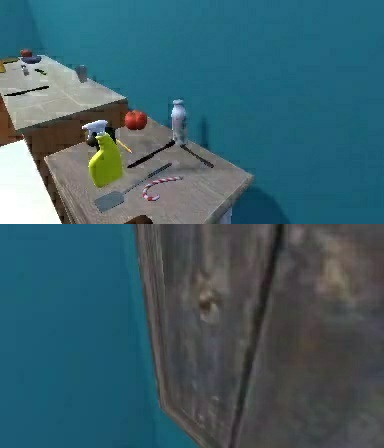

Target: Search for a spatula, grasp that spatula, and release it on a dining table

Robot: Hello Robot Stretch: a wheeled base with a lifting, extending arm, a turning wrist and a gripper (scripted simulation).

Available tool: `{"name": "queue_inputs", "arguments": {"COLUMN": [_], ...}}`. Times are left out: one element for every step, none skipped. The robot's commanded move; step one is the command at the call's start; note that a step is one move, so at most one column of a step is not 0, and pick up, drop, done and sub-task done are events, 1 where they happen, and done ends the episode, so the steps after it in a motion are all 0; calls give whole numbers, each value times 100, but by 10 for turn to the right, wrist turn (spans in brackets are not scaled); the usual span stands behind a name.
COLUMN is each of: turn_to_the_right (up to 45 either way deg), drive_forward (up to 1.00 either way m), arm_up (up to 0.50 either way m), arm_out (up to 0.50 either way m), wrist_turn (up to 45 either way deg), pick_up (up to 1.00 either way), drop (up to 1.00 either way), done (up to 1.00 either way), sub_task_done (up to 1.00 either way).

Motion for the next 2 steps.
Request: {"name": "queue_inputs", "arguments": {"turn_to_the_right": [-450, -450], "drive_forward": [0, 0], "arm_up": [0, 0], "arm_out": [0, 0], "wrist_turn": [0, 0], "pick_up": [0, 0], "drop": [0, 0], "done": [0, 0], "sub_task_done": [0, 0]}}
